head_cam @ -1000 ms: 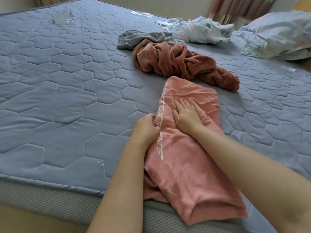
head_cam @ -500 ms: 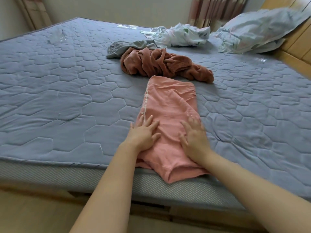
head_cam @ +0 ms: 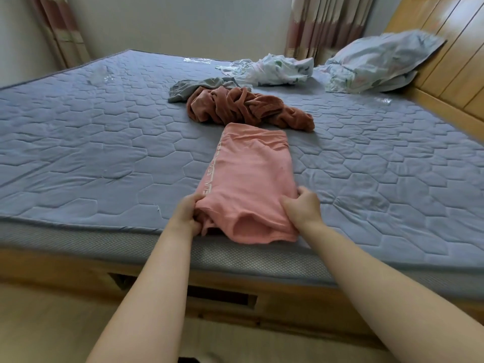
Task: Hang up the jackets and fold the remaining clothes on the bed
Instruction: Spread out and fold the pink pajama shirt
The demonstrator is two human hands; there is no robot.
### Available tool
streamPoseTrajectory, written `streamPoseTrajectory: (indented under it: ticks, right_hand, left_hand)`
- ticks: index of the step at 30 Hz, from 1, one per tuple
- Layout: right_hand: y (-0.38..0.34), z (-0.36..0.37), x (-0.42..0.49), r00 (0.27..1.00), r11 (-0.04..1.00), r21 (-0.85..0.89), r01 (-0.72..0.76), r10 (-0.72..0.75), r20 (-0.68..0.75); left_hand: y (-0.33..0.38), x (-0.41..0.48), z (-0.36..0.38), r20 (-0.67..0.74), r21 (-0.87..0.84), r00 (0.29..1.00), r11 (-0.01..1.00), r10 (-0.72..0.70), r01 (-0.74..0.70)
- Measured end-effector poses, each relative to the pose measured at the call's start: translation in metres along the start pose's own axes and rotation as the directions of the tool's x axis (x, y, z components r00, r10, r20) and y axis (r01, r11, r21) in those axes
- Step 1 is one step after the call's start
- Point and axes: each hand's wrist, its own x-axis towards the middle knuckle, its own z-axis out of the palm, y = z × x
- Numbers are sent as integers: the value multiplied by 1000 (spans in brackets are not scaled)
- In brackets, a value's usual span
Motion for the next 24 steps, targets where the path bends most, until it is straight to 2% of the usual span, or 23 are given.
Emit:
streamPoseTrajectory:
  ticks: [1,3,4,5,6,7,8,9,10,11,12,13,15,17,18,21,24]
  right_hand:
    - [3,1,-7,983,997,-18,-74,76,167]
    - [12,0,-15,832,954,-67,-292,288,474]
    - [17,-3,-13,774,930,-54,-364,334,538]
    - [20,-6,-9,753,908,0,-419,347,559]
    - [22,-9,-5,747,884,66,-462,348,566]
    - [24,-12,0,750,866,114,-487,348,562]
    - [26,-13,4,753,847,149,-510,356,554]
    - [28,-13,7,753,828,175,-532,369,545]
    - [31,-13,9,747,809,192,-555,384,542]
    - [34,-12,13,749,800,197,-567,402,526]
    - [36,-12,16,766,801,203,-563,413,493]
    - [37,-12,20,801,820,210,-533,409,437]
    - [41,-12,33,913,904,197,-380,331,239]
    - [44,-14,47,984,983,50,-179,177,31]
    - [45,-15,53,995,993,-59,-101,101,-12]
    - [42,-17,68,999,960,-276,46,-46,5]
    - [38,-12,85,987,911,-387,142,-100,127]
  left_hand:
    - [0,2,-4,-51,17,998,1000,27,-26]
    - [-5,3,-14,-174,75,981,995,82,-70]
    - [-6,1,-17,-196,62,975,994,104,-93]
    - [-7,-1,-18,-218,44,968,992,125,-118]
    - [-7,-5,-17,-258,124,950,981,176,-148]
    - [-5,-9,-13,-320,323,895,924,310,-204]
    - [-5,-12,-9,-337,614,808,763,484,-201]
    - [-5,-18,-3,-244,854,707,492,664,-168]
    - [-5,-28,7,-71,959,614,223,786,-175]
    - [-7,-34,17,85,970,557,59,826,-236]
    - [-10,-36,27,189,951,550,-11,814,-310]
    - [-15,-39,40,261,926,565,-37,783,-376]
    - [-29,-46,69,368,888,656,-41,659,-458]
    - [-45,-50,96,468,862,727,-79,502,-500]
    - [-53,-49,106,487,861,758,-94,433,-500]
    - [-77,-38,124,427,901,861,-211,277,-379]
    - [-89,-29,132,336,926,900,-272,277,-262]
